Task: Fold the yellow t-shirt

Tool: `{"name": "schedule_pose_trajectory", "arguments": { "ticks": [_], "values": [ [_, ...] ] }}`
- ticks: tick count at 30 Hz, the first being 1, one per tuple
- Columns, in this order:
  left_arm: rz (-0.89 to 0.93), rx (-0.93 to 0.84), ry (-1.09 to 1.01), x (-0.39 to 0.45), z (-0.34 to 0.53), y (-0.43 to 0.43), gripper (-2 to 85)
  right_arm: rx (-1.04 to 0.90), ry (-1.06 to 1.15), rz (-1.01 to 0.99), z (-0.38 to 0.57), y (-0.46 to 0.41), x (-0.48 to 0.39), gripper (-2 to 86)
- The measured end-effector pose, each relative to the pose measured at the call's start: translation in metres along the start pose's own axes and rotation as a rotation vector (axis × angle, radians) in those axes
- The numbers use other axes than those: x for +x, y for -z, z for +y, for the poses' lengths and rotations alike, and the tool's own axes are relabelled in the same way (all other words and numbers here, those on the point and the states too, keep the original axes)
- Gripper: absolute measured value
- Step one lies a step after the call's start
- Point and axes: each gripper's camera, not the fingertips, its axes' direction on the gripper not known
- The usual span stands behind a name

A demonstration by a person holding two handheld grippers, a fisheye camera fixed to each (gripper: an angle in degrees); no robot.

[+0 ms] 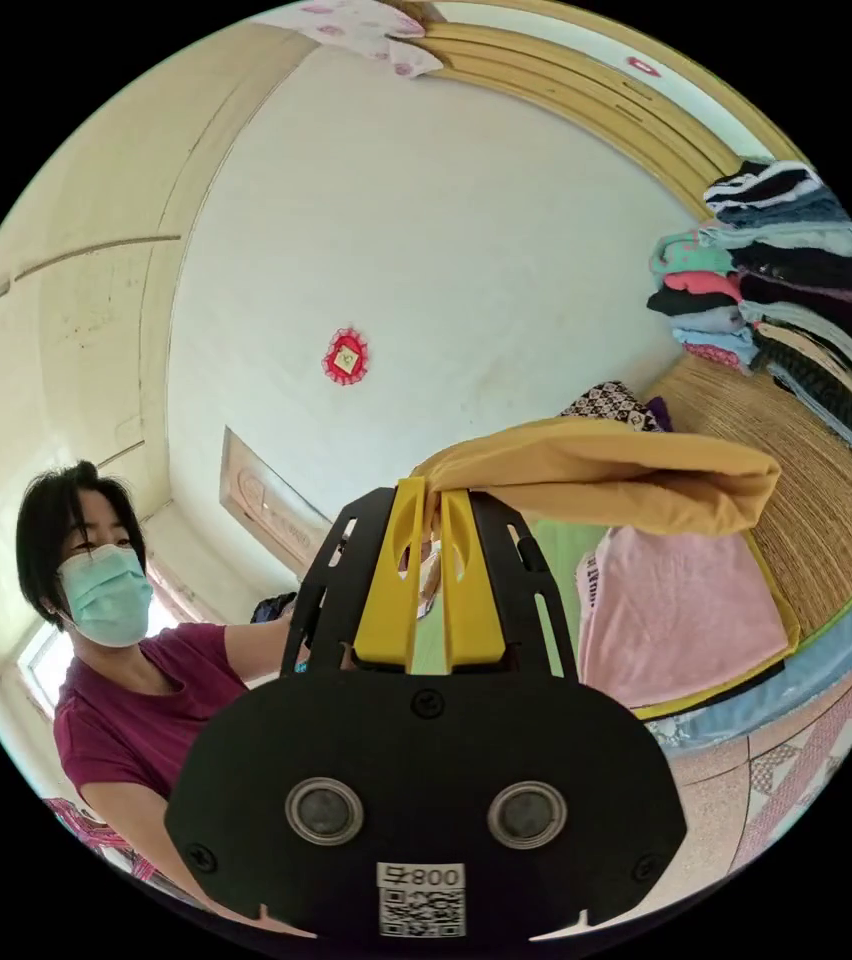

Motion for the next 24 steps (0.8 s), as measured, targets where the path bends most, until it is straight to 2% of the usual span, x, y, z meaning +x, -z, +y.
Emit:
{"name": "schedule_pose_trajectory", "arguments": {
  "ticks": [4, 8, 13, 18, 24],
  "values": [
    [-0.121, -0.144, 0.142, -0.096, -0.025, -0.067, 2.9, -0.036, -0.219, 0.087, 0.070, 0.009, 0.100, 1.7],
    [-0.226, -0.220, 0.308, -0.171, -0.026, -0.088, 2.9, -0.071, -0.481, 0.040, 0.145, -0.009, 0.193, 1.9],
    [-0.181, -0.183, 0.299, -0.204, -0.049, -0.092, 3.0, -0.090, -0.486, -0.001, 0.156, -0.015, 0.224, 2.0],
    [-0.213, -0.178, 0.312, -0.222, -0.072, -0.105, 3.2, -0.173, -0.458, 0.090, 0.160, -0.024, 0.236, 2.2],
    [-0.214, -0.151, 0.340, -0.234, -0.094, -0.127, 3.9, -0.071, -0.501, 0.062, 0.187, -0.013, 0.257, 2.4]
  ]
}}
